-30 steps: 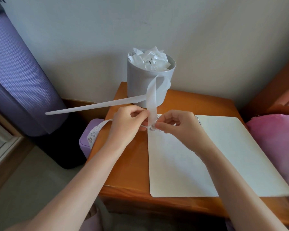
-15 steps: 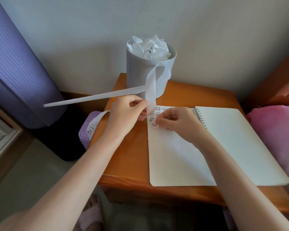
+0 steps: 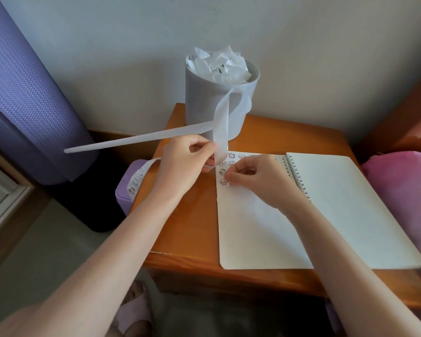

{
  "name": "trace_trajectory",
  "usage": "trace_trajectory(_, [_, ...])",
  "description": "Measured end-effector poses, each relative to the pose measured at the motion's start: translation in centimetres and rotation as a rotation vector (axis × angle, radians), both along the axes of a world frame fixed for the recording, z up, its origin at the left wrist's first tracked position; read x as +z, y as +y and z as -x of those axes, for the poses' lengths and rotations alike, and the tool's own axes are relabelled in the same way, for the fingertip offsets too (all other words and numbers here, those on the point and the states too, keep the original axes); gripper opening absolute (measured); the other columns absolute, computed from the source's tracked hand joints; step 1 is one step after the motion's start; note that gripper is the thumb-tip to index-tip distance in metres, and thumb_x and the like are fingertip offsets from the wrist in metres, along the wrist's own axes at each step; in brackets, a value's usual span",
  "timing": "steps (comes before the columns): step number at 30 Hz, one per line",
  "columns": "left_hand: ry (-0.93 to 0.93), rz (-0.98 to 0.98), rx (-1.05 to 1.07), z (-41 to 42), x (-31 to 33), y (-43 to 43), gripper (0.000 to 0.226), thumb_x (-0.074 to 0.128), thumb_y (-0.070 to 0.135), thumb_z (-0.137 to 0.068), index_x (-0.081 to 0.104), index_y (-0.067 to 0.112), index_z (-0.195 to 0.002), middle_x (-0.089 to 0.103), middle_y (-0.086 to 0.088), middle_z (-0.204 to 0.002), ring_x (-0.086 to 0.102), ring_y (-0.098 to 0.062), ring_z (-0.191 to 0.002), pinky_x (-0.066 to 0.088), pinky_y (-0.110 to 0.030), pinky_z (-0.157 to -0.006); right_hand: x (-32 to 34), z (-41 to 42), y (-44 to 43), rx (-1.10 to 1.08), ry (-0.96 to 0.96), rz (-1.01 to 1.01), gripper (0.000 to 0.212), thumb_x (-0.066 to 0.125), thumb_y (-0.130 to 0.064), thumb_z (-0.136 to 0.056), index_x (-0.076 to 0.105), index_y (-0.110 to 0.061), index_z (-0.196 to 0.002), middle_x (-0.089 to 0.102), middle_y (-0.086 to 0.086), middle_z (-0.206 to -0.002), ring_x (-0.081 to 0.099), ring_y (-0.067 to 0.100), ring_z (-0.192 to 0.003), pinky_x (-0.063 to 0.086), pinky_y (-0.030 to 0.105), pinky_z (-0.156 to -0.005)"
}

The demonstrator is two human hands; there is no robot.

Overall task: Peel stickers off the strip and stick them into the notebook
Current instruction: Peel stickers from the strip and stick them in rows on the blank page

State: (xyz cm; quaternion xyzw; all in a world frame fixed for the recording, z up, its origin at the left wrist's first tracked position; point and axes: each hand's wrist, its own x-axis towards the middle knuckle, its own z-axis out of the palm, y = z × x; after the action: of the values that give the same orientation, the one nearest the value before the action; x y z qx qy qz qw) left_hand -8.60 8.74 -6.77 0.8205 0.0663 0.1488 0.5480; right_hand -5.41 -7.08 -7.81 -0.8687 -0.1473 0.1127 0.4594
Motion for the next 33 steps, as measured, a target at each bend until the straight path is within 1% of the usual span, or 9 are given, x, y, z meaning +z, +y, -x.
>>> trace_trajectory(3, [0.001, -0.003, 0.0, 0.0, 0.0, 0.0, 0.005, 0.056, 0.027, -0.092, 0.06, 0.024, -0.09, 0.059, 0.016, -0.072, 0.062, -0.003, -0.064, 0.044, -0.001, -0.052, -0.1, 0.0, 0.2, -0.009, -0.008, 0.003, 0.008, 0.072, -0.019, -0.081, 0.072, -0.016, -0.074, 0.07, 0.002, -0.07, 0.052, 0.015, -0.062, 0.037, 0.029, -0.057])
trace_trajectory(10, [0.0, -0.01, -0.001, 0.0, -0.1, -0.1, 0.006, 0.056, 0.028, -0.092, 0.061, 0.024, -0.09, 0.06, 0.014, -0.073, 0.063, -0.003, -0.066, 0.045, -0.001, -0.053, -0.4, 0.0, 0.3, -0.031, -0.043, 0.018, 0.007, 0.073, -0.018, -0.08, 0.071, -0.016, -0.073, 0.071, 0.011, -0.075, 0.055, 0.019, -0.062, 0.042, 0.032, -0.059])
trace_trajectory(16, [-0.002, -0.015, 0.001, 0.0, 0.0, -0.1, 0.006, 0.056, 0.027, -0.092, 0.06, 0.024, -0.091, 0.06, 0.012, -0.074, 0.062, -0.002, -0.065, 0.044, 0.0, -0.051, -0.5, 0.3, 0.6, -0.053, -0.098, 0.041, 0.011, 0.072, -0.015, -0.079, 0.068, -0.02, -0.069, 0.07, 0.005, -0.07, 0.057, 0.015, -0.059, 0.051, 0.039, -0.062])
trace_trajectory(21, [0.006, -0.016, 0.0, 0.0, -0.1, -0.1, 0.009, 0.056, 0.028, -0.092, 0.063, 0.023, -0.093, 0.062, 0.01, -0.077, 0.064, -0.004, -0.068, 0.046, -0.001, -0.053, -0.6, 0.3, 0.8, -0.06, -0.102, 0.055, 0.007, 0.072, -0.015, -0.078, 0.069, -0.017, -0.072, 0.069, 0.005, -0.069, 0.055, 0.014, -0.057, 0.048, 0.035, -0.059])
trace_trajectory(23, [0.007, -0.019, 0.002, 0.0, -0.1, -0.1, 0.007, 0.056, 0.028, -0.092, 0.062, 0.024, -0.091, 0.062, 0.01, -0.076, 0.064, -0.004, -0.068, 0.046, -0.001, -0.054, -0.7, 0.3, 0.8, -0.055, -0.107, 0.069, 0.007, 0.073, -0.016, -0.078, 0.069, -0.018, -0.073, 0.067, 0.001, -0.067, 0.052, 0.008, -0.055, 0.044, 0.028, -0.058])
trace_trajectory(25, [0.008, -0.023, 0.006, 0.0, -0.1, -0.1, 0.007, 0.056, 0.028, -0.092, 0.061, 0.024, -0.091, 0.062, 0.01, -0.077, 0.063, -0.004, -0.068, 0.046, -0.001, -0.053, -0.7, 0.4, 0.8, -0.046, -0.116, 0.089, 0.007, 0.073, -0.016, -0.078, 0.068, -0.019, -0.073, 0.062, -0.006, -0.063, 0.048, 0.002, -0.053, 0.039, 0.016, -0.053])
trace_trajectory(26, [0.006, -0.025, 0.006, 0.0, -0.1, -0.1, 0.007, 0.056, 0.028, -0.092, 0.061, 0.024, -0.091, 0.062, 0.01, -0.078, 0.063, -0.004, -0.068, 0.045, 0.0, -0.053, -0.7, 0.4, 0.8, -0.044, -0.119, 0.092, 0.007, 0.073, -0.016, -0.078, 0.068, -0.019, -0.074, 0.06, -0.008, -0.063, 0.048, 0.001, -0.052, 0.037, 0.013, -0.052])
trace_trajectory(30, [0.004, -0.017, -0.002, 0.1, 0.0, -0.2, 0.007, 0.056, 0.028, -0.092, 0.061, 0.023, -0.091, 0.061, 0.011, -0.075, 0.063, -0.004, -0.068, 0.045, 0.0, -0.053, -0.9, 0.1, 0.5, -0.062, -0.103, 0.043, 0.016, 0.077, -0.017, -0.076, 0.061, -0.019, -0.081, 0.054, -0.007, -0.065, 0.044, 0.002, -0.052, 0.034, 0.014, -0.048])
trace_trajectory(33, [0.003, -0.011, -0.013, 0.1, -0.1, -0.1, 0.007, 0.057, 0.027, -0.091, 0.062, 0.022, -0.091, 0.062, 0.012, -0.074, 0.065, -0.006, -0.069, 0.047, -0.002, -0.054, -1.1, -0.2, 0.2, -0.063, -0.094, 0.021, 0.02, 0.073, -0.014, -0.079, 0.056, -0.025, -0.078, 0.052, -0.007, -0.067, 0.043, 0.004, -0.055, 0.034, 0.021, -0.054])
